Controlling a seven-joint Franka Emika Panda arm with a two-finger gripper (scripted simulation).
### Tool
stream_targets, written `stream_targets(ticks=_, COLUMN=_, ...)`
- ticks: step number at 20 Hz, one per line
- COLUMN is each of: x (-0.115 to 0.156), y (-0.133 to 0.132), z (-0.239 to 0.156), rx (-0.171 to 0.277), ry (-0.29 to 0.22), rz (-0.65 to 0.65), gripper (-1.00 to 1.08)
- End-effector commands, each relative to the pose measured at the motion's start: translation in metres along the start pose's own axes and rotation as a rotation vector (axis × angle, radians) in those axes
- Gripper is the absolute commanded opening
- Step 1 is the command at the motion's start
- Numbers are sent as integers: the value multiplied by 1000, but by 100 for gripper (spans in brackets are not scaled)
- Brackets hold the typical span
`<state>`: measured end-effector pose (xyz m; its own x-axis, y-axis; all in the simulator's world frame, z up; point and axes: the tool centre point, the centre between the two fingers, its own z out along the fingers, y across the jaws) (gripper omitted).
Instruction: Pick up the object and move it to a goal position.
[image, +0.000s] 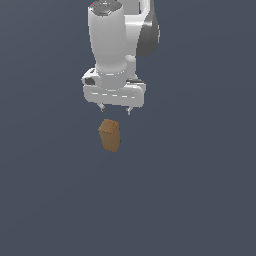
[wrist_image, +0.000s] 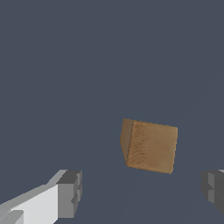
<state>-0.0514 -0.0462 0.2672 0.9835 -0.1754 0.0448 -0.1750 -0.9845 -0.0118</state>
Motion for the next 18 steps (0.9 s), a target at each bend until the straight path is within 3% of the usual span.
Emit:
stream_targets(ticks=1, x=0, y=13, z=25, rx=-4, ry=-15, rz=53, gripper=100)
stream_targets(ticks=8, x=-4, y=36, z=68, rx=-13, ry=-40, rz=143, gripper=100)
stream_targets(ticks=18, x=-5, y=39, z=80, rx=-15, ry=-44, rz=153, gripper=100)
